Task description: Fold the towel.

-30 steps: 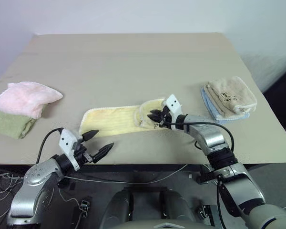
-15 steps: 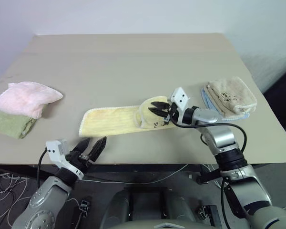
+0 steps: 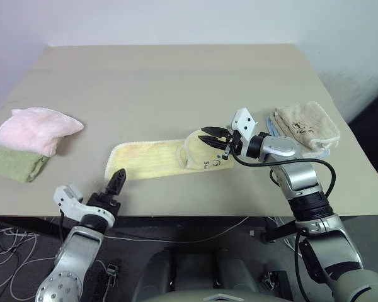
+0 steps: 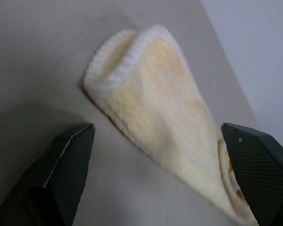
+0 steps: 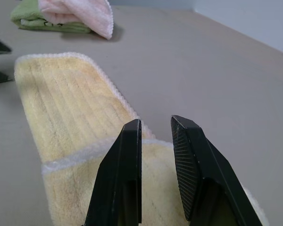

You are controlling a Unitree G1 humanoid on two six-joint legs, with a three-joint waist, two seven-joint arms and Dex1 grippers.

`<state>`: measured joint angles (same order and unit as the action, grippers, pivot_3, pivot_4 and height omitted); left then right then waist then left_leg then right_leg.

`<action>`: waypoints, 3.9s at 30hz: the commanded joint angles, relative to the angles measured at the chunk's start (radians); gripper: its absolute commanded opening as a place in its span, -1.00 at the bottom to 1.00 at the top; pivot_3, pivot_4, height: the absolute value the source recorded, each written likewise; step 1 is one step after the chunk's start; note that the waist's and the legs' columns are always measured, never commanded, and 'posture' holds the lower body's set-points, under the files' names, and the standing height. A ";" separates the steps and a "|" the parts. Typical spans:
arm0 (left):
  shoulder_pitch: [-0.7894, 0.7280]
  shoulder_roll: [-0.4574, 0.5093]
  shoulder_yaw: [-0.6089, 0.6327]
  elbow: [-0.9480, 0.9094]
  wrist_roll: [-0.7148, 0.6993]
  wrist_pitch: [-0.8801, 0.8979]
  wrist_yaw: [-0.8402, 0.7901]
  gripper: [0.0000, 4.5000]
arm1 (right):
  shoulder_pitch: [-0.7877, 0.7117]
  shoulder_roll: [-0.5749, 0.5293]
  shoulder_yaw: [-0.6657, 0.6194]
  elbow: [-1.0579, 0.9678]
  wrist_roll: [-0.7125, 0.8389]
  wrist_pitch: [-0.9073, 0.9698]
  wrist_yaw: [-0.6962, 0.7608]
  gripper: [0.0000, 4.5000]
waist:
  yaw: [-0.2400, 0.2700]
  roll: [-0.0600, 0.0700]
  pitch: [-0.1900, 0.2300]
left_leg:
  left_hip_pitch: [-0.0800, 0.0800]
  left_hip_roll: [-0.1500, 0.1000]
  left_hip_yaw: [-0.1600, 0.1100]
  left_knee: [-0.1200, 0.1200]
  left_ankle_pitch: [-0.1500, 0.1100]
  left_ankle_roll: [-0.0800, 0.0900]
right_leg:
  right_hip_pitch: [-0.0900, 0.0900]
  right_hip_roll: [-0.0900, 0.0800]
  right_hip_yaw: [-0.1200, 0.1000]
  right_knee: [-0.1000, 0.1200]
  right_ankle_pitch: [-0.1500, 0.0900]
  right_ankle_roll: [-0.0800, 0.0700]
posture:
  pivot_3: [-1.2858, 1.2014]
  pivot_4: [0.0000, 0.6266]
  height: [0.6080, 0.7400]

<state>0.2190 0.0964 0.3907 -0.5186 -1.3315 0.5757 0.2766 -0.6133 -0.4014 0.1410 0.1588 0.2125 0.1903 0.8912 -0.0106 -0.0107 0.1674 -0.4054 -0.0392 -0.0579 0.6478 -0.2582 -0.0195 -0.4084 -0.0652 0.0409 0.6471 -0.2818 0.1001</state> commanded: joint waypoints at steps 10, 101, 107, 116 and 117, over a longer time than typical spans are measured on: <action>-0.139 0.043 0.016 0.154 -0.054 -0.001 0.075 1.00 | 0.035 -0.013 -0.036 -0.102 0.020 0.018 -0.030 -0.54 | 0.004 0.001 0.000 | 0.003 -0.001 0.000 0.000 0.000 0.000 | 0.003 0.000 0.000 0.000 0.000 0.000 | 0.03 -0.52 1.00; -0.599 0.241 -0.254 0.155 0.597 0.199 -0.672 0.91 | 0.126 -0.020 -0.100 -0.250 0.040 0.121 -0.190 -0.72 | -0.002 -0.001 0.002 | -0.001 0.000 0.000 0.000 0.000 0.000 | -0.001 0.001 0.000 0.000 0.000 0.000 | 0.03 -0.52 1.00; -0.568 0.314 -0.298 0.258 0.768 0.055 -0.712 0.10 | 0.063 0.079 -0.058 -0.222 0.053 0.159 -0.205 -1.00 | -0.001 -0.001 0.002 | -0.001 0.000 0.000 -0.001 0.001 -0.001 | -0.001 0.002 0.000 0.000 0.000 0.000 | 0.03 -0.52 1.00; -0.546 0.358 -0.470 0.400 0.988 -0.109 -0.820 -0.82 | 0.027 0.211 0.036 0.021 0.004 0.218 -0.227 -1.00 | -0.003 -0.001 0.002 | -0.002 -0.001 0.000 -0.001 0.001 -0.001 | -0.002 0.000 -0.001 0.000 0.000 0.000 | 0.03 -0.52 1.00; -0.546 0.359 -0.489 0.429 1.020 -0.130 -0.822 -0.82 | 0.031 0.213 0.052 0.058 -0.017 0.205 -0.232 -1.00 | -0.003 -0.001 0.002 | -0.002 -0.001 0.000 -0.001 0.001 -0.001 | -0.003 0.000 -0.001 0.001 0.000 0.000 | 0.03 -0.52 1.00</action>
<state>-0.3239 0.4434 -0.0746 -0.1087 -0.3669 0.4979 -0.5350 -0.5800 -0.1966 0.1788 0.1879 0.2155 0.4076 0.6679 -0.0133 -0.0120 0.1697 -0.4071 -0.0403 -0.0582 0.6469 -0.2573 -0.0209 -0.4110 -0.0648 0.0401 0.6477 -0.2817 0.1004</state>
